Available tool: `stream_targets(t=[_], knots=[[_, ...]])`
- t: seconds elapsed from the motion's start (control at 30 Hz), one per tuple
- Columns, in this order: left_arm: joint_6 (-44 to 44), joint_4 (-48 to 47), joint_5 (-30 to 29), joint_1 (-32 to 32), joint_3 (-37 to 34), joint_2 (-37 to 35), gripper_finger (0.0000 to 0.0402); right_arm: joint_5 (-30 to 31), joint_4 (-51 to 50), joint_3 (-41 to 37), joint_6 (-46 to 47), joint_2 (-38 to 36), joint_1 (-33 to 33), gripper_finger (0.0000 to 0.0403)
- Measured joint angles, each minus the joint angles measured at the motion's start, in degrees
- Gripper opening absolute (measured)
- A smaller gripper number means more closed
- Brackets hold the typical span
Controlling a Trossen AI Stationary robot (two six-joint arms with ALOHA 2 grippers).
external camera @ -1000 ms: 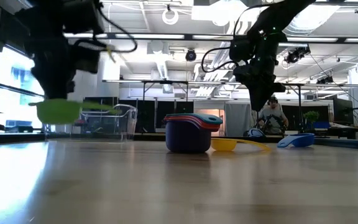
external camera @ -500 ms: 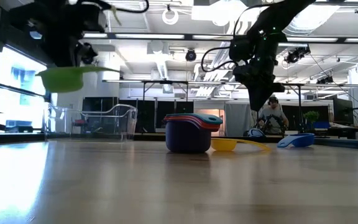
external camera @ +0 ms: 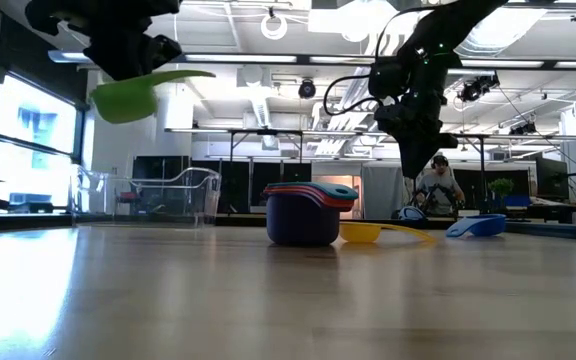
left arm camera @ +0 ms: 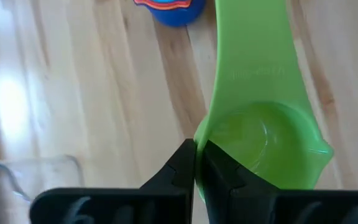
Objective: Nest measuring cups in basket
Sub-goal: Stack the green measuring cup on top of the light blue measuring cup
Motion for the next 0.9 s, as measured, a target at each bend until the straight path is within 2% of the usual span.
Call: stream_targets(t=[0.17,0.4,0.67,0.8,0.9], knots=[[9.12,2.80,-1.46,1.81,0.49,0.31,0.0006,0.00,0.14,0.00,0.00,0.00,0.02,0.0071],[18.33,13.13,-1.55,6.62,0.56,1.86,0.0005,-0.31,1.80,0.00,1.33,0.00,0.81,0.0071],[34.62,24.00,-0.39,10.85,0.56,5.02,0.0005,-0.38,3.55,0.38,10.92,0.02,4.62,0.0071],[41.06,28.84,0.49,12.24,0.55,6.52,0.0004,-0.08,3.62,3.58,14.54,0.02,7.20,0.0071],[44.29,31.31,3.43,12.72,0.56,7.54,0.0004,2.80,3.70,7.55,17.51,0.02,8.88,0.0071]])
